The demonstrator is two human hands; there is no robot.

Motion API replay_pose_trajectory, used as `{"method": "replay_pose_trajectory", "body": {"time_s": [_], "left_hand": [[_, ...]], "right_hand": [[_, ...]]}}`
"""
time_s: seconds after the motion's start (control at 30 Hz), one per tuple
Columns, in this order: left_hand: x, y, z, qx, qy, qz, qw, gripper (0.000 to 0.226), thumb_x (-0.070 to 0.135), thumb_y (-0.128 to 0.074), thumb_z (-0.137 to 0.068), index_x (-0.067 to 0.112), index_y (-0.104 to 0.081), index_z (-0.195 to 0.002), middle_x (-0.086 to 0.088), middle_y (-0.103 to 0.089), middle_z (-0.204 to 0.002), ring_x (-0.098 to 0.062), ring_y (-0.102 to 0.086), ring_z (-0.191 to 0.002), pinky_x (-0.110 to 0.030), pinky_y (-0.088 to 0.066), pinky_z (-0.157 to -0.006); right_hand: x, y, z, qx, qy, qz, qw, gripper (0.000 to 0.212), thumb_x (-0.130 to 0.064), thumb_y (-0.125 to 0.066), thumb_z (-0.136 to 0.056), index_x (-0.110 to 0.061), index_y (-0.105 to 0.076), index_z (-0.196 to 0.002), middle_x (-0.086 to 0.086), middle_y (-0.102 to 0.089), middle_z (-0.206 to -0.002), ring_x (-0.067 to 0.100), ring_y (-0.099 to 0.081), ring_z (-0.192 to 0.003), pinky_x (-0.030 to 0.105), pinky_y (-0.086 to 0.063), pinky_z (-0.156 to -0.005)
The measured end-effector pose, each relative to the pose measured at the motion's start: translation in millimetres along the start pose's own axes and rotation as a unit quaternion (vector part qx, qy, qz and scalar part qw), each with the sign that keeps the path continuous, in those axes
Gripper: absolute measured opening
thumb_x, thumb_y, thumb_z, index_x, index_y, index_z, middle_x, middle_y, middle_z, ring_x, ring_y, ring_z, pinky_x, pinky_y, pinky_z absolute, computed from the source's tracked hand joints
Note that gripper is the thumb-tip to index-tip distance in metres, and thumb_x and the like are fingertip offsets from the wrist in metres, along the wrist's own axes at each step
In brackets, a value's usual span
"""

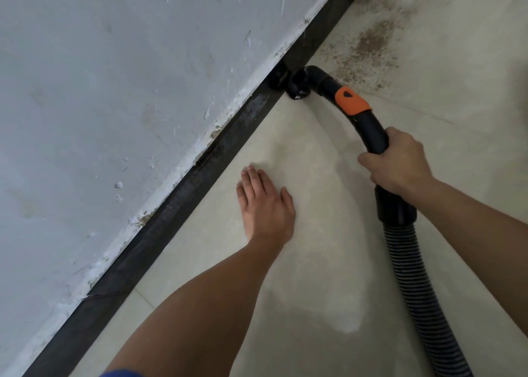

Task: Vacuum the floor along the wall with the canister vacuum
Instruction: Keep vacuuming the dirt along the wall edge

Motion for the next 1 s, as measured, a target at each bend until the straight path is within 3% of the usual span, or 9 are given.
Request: {"method": "replay_pose_trajectory", "body": {"time_s": [0.27, 0.43, 0.6, 0.7, 0.8, 1.0], "left_hand": [[-4, 1, -1, -0.010, 0.005, 0.007, 1.000, 0.067, 0.041, -0.023, -0.098, 0.000, -0.017, -0.150, -0.019, -0.010, -0.160, -0.030, -0.005, -0.148, -0.043, -0.002, -0.121], [-4, 3, 2, -0.020, -0.007, -0.027, 0.999, 0.065, 0.038, -0.019, -0.098, -0.001, -0.018, -0.150, -0.023, -0.010, -0.159, -0.036, -0.006, -0.147, -0.047, -0.004, -0.120], [22, 8, -26, -0.029, -0.143, -0.007, 0.989, 0.057, 0.032, -0.027, -0.100, -0.001, -0.026, -0.147, -0.022, -0.020, -0.156, -0.034, -0.013, -0.146, -0.043, -0.006, -0.120], [54, 11, -68, -0.003, -0.060, 0.038, 0.997, 0.057, 0.029, -0.033, -0.099, -0.003, -0.026, -0.146, -0.021, -0.022, -0.155, -0.033, -0.016, -0.145, -0.042, -0.009, -0.119], [79, 3, -93, 0.003, 0.043, 0.054, 0.998, 0.061, 0.032, -0.028, -0.100, -0.003, -0.018, -0.149, -0.020, -0.014, -0.159, -0.032, -0.007, -0.147, -0.044, -0.004, -0.120], [83, -10, -96, 0.011, 0.052, 0.038, 0.998, 0.065, 0.037, -0.024, -0.099, -0.001, -0.013, -0.151, -0.019, -0.009, -0.160, -0.031, -0.002, -0.148, -0.045, -0.002, -0.121]], "right_hand": [[24, 24, 58, -0.081, 0.063, 0.068, 0.992, 0.022, -0.017, -0.073, -0.075, -0.021, -0.054, -0.086, 0.004, -0.060, -0.068, 0.021, -0.061, -0.058, 0.030, -0.047, -0.053], [95, 88, 93, 0.006, -0.017, 0.095, 0.995, 0.024, -0.018, -0.076, -0.073, -0.021, -0.052, -0.077, 0.005, -0.060, -0.059, 0.023, -0.059, -0.053, 0.032, -0.045, -0.048], [150, 133, 96, 0.100, -0.125, 0.083, 0.984, 0.025, -0.020, -0.078, -0.073, -0.018, -0.053, -0.078, 0.006, -0.062, -0.053, 0.022, -0.061, -0.053, 0.034, -0.045, -0.054], [145, 127, 75, 0.107, -0.108, 0.065, 0.986, 0.023, -0.021, -0.074, -0.073, -0.016, -0.053, -0.079, 0.008, -0.063, -0.059, 0.026, -0.061, -0.059, 0.033, -0.046, -0.057], [132, 105, 56, 0.078, -0.076, 0.039, 0.993, 0.021, -0.023, -0.071, -0.073, -0.019, -0.051, -0.076, 0.009, -0.062, -0.063, 0.027, -0.059, -0.059, 0.028, -0.039, -0.050], [112, 83, 26, 0.060, -0.069, 0.005, 0.996, 0.020, -0.016, -0.072, -0.076, -0.017, -0.052, -0.078, 0.007, -0.058, -0.064, 0.020, -0.056, -0.057, 0.027, -0.035, -0.046]]}}
Point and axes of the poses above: each hand's wrist, its own z-axis away from the middle knuckle, its own y-axis out of the back of the hand, x = y × z, the point moved 2 cm from there along -z, towards the middle knuckle
